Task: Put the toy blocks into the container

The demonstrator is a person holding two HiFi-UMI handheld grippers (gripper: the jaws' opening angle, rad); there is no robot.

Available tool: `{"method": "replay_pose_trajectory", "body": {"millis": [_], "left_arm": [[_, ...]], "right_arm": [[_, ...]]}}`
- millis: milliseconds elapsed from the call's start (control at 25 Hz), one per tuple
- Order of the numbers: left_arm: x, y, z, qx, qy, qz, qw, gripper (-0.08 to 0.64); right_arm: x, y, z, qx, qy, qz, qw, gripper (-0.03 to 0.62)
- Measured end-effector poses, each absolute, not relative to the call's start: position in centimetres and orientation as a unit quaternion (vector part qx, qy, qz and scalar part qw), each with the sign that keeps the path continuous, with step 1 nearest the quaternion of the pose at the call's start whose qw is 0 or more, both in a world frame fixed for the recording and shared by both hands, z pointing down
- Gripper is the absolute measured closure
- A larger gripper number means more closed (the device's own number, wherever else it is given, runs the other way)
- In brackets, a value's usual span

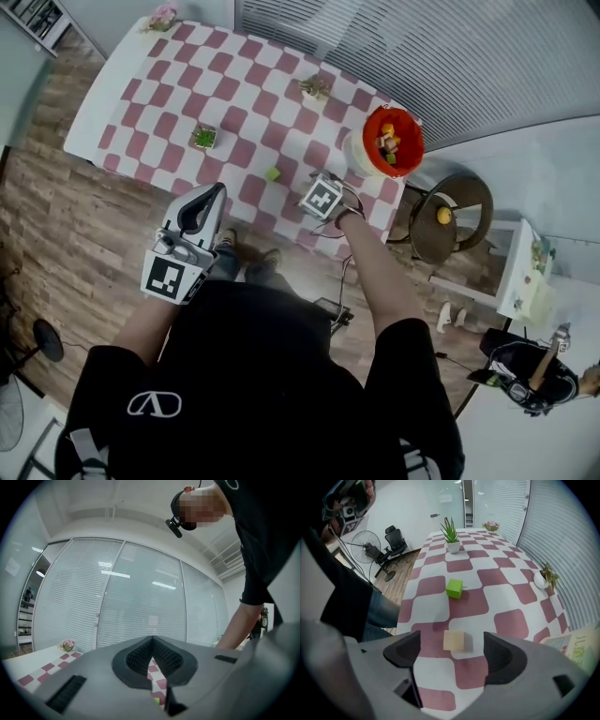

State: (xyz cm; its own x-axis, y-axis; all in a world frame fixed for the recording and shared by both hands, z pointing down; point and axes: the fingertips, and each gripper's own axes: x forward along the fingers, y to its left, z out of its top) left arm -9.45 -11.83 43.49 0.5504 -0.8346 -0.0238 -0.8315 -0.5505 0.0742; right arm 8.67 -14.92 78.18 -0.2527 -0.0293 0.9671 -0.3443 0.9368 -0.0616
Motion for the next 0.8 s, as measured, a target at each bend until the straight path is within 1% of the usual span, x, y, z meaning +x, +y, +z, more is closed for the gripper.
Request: {"method": "replay_pose_trajectory", "body": {"millis": [80,160,280,360,400,560,720,800], "left_arm": [[-9.5,-11.7,43.6,0.879,-0.475,-0.026,0.028,0.554],[-9.5,-11.8,42.9,0.879,-0.474,-0.037,0.019,0.554],[-9.6,-11.8,42.8,0.878,-0.476,-0.039,0.017,0.554],[-9.6,-11.7,42.8,0.878,-0.477,-0.036,0.018,0.554],[-9.5,-11.7,42.9,0.878,-0.476,-0.035,0.018,0.554],[-9.4,-11.3,43.2,0.879,-0.475,-0.026,0.021,0.555],[-9.5,-11.2,43.0,0.879,-0.475,-0.029,0.020,0.554],[-9.6,-11.3,43.0,0.879,-0.475,-0.030,0.018,0.554]], "right_arm": [[8.7,-14.6,78.8,0.110,-0.775,0.142,0.606,0.178],[8.8,-14.6,79.0,0.102,-0.770,0.145,0.614,0.213],[8.9,-14.5,79.3,0.099,-0.761,0.152,0.623,0.307],[8.6,-13.6,79.4,0.092,-0.757,0.186,0.620,0.416],[8.4,-13.1,79.5,0.086,-0.756,0.203,0.617,0.449],[9.3,-15.4,80.0,0.110,-0.752,0.163,0.630,0.453],[8.8,-14.4,79.6,0.096,-0.757,0.179,0.620,0.454],[9.1,-15.0,79.2,0.104,-0.757,0.159,0.626,0.454]]}}
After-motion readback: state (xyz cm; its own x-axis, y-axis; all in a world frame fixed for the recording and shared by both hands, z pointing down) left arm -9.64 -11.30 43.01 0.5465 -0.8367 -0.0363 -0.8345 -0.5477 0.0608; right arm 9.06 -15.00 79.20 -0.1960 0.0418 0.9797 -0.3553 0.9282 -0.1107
